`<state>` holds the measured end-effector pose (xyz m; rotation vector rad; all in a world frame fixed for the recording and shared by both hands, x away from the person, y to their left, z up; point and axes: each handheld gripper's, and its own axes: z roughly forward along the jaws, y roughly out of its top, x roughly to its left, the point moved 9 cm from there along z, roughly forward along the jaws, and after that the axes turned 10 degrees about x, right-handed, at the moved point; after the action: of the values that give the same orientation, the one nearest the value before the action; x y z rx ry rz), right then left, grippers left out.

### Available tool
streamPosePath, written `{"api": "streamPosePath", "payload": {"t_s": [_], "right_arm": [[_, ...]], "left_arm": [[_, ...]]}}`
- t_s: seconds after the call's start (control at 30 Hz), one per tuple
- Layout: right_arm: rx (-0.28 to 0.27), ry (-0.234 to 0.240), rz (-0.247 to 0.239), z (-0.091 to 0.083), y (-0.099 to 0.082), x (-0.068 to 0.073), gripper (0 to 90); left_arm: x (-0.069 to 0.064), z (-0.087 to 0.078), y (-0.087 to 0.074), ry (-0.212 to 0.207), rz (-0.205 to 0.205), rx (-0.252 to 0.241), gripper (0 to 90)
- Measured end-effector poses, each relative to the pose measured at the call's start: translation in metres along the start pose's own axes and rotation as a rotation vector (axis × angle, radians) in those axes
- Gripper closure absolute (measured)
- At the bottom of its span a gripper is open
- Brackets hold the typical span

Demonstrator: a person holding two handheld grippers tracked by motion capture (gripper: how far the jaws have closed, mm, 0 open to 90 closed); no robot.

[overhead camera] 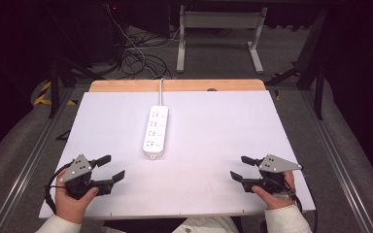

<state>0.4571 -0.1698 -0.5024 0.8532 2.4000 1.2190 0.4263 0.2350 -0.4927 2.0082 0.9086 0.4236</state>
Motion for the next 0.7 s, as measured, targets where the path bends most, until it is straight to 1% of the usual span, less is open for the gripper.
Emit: {"api": "streamPosePath", "payload": {"t_s": [0.03, 0.07, 0.13, 0.47, 0.7], "right_arm": [[0.002, 0.001, 0.004, -0.0001, -0.0009, 0.0002, 33.7], [0.002, 0.001, 0.004, -0.0001, -0.0009, 0.0002, 33.7], [-0.008, 0.0, -0.002, -0.0014, 0.0002, 0.0015, 33.8], [-0.008, 0.008, -0.013, -0.0011, 0.0003, 0.0032, 33.8], [-0.005, 0.011, -0.019, -0.0005, 0.0001, 0.0046, 33.8]], "left_arm": [[-0.0015, 0.0, 0.0002, -0.005, -0.005, 0.0, 24.9], [-0.0016, -0.0003, 0.0003, -0.002, 0.008, 0.004, 24.9], [-0.0024, -0.0008, 0.001, 0.0, 0.021, 0.003, 25.7], [-0.0031, -0.0015, 0.0035, -0.004, 0.02, -0.005, 26.5], [-0.0041, -0.0031, 0.0053, -0.003, 0.029, 0.002, 27.9]]}}
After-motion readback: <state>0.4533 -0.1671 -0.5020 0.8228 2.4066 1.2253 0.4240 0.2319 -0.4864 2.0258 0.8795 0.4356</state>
